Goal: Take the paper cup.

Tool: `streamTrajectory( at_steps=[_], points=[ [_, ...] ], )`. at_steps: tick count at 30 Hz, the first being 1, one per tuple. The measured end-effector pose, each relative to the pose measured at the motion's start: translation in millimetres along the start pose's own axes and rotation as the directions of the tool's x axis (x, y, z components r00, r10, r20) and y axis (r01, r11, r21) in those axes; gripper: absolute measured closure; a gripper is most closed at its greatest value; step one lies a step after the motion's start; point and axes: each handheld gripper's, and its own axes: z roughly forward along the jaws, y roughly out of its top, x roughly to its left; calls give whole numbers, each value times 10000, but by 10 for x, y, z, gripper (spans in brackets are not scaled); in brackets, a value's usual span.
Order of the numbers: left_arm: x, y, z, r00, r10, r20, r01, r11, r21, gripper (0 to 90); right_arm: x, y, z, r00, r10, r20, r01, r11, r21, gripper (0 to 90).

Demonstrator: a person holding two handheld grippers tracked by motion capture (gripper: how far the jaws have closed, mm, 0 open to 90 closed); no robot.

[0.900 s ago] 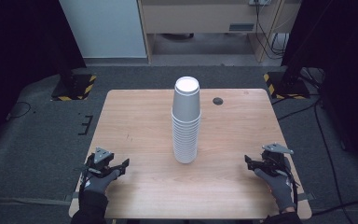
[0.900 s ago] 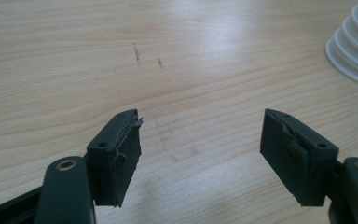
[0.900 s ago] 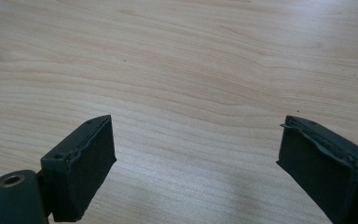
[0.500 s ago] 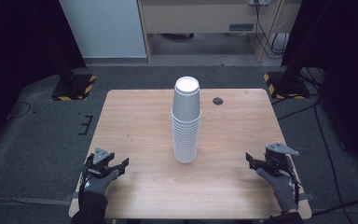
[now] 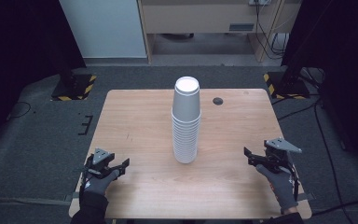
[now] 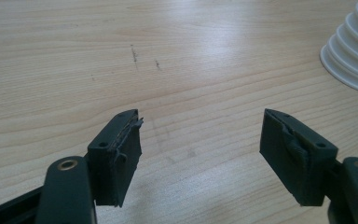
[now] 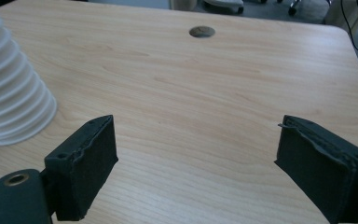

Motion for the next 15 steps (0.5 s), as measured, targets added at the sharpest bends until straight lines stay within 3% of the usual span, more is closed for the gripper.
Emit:
streamTrajectory(
  at_steps=[8, 15],
  points=[
    [-2, -4, 9, 10000, 60, -45, -60, 10000, -23, 272, 128, 171, -76, 9993, -9, -373, -11, 9986, -529, 118],
    [0, 0, 0, 9999, 78, -77, -78, 10000, -46, 271, 230, 353, -163, 9980, -339, -535, 287, 9950, -955, 116]
  ],
)
